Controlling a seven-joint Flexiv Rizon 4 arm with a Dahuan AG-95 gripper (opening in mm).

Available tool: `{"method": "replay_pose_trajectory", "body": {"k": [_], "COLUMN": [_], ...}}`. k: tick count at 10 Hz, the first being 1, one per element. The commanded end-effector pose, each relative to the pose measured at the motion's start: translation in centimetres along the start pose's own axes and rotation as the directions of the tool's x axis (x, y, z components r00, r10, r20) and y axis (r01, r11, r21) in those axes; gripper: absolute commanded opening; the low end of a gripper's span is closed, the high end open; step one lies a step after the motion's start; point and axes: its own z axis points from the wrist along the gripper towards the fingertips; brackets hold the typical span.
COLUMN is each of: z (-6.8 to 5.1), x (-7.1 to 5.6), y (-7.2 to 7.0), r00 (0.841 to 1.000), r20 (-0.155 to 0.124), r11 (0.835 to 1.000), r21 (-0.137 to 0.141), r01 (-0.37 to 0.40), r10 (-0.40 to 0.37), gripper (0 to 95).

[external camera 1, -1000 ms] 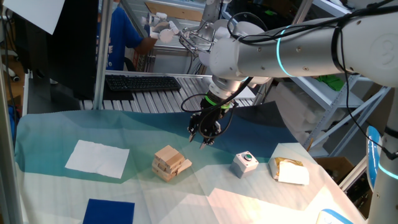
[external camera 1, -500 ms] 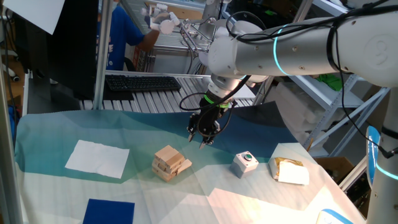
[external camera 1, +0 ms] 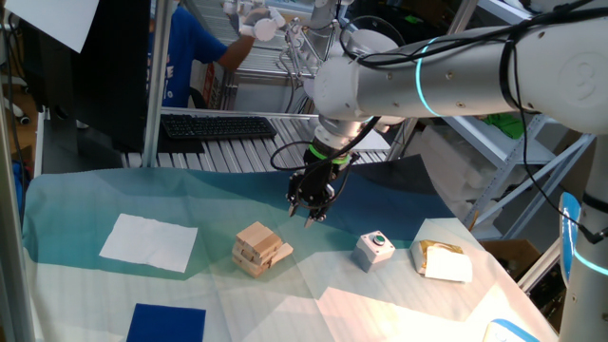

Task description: Play Jenga

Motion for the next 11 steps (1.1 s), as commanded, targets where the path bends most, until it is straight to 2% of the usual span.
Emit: {"method": "replay_pose_trajectory", "body": {"k": [1, 3, 7, 8, 11], "z": [0.02, 0.02, -0.01, -0.05, -0.1], "x": [-0.09, -0.09, -0.1, -0.11, -0.04], "y": [0.03, 0.03, -0.02, -0.11, -0.14], "r00": [1.0, 0.999, 1.0, 1.0, 0.997], "r20": [0.001, 0.007, 0.003, 0.011, 0.01], "r11": [1.0, 0.998, 0.998, 0.998, 0.995], "r21": [0.019, 0.058, 0.055, 0.059, 0.063], "r01": [0.013, 0.034, -0.008, -0.012, -0.073], "r10": [-0.013, -0.034, 0.007, 0.012, 0.073], "gripper": [38.0, 38.0, 38.0, 38.0, 38.0]}}
